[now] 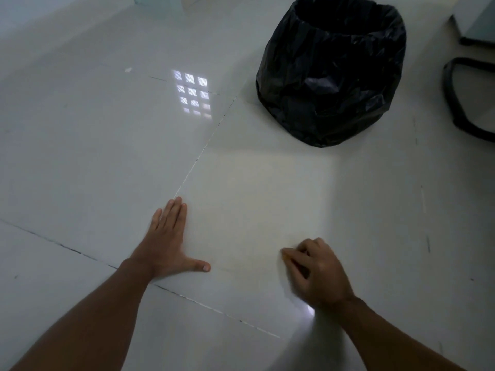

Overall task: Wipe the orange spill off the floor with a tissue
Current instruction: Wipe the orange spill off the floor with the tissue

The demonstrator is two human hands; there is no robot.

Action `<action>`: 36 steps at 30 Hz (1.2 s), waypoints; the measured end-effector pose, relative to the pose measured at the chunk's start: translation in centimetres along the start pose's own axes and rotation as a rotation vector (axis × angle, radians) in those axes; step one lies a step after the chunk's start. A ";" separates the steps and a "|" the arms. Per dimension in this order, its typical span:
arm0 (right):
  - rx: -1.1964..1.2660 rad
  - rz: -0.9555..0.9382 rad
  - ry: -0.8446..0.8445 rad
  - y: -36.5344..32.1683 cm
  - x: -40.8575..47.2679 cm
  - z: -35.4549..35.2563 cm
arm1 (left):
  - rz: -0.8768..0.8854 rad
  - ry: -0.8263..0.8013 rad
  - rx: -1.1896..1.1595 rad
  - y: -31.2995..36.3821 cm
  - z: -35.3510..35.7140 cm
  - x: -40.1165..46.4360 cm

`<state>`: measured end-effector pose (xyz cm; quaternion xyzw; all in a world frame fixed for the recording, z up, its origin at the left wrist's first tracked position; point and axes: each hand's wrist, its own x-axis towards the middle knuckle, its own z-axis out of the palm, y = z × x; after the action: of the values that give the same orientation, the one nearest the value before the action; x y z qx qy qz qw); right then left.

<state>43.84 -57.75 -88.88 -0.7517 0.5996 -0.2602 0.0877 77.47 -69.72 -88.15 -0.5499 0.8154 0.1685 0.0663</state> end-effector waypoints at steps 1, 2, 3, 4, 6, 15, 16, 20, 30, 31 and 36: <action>-0.043 0.126 0.067 1.0 -0.4 -0.7 | -0.001 -0.004 0.002 0.0 0.0 0.0; -0.075 0.217 0.109 1.5 -0.6 -1.0 | -0.002 -0.007 0.005 0.1 0.0 0.0; -0.091 0.255 0.128 1.4 -0.6 -1.0 | -0.003 -0.007 0.007 0.1 0.0 0.0; -0.090 0.238 0.128 0.8 -0.5 -0.6 | -0.003 -0.005 0.009 0.1 0.0 0.0; -0.041 0.084 0.051 -1.5 -0.6 0.8 | -0.001 -0.005 0.009 0.1 0.0 0.0; 0.085 -0.077 -0.182 -9.6 6.8 6.9 | 0.008 -0.046 0.016 -0.4 0.2 0.1; 0.076 -0.067 -0.206 -9.7 8.2 7.1 | 0.018 -0.057 0.018 -0.7 0.1 0.2; 0.057 -0.208 -0.267 -8.3 8.1 5.7 | 0.035 -0.048 0.017 -0.9 0.1 0.1; 0.061 0.178 0.003 1.7 0.8 -0.3 | 0.026 0.014 0.007 -0.4 0.2 -0.1; 0.063 0.160 -0.022 1.6 1.0 -0.3 | 0.027 0.015 0.010 -0.3 0.1 -0.1; 0.018 -0.002 -0.108 0.7 0.2 0.2 | 0.012 0.012 0.011 -0.1 -0.1 -0.1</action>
<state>43.36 -58.18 -89.36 -0.7645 0.5907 -0.2248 0.1264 77.59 -69.68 -88.05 -0.5458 0.8199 0.1609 0.0635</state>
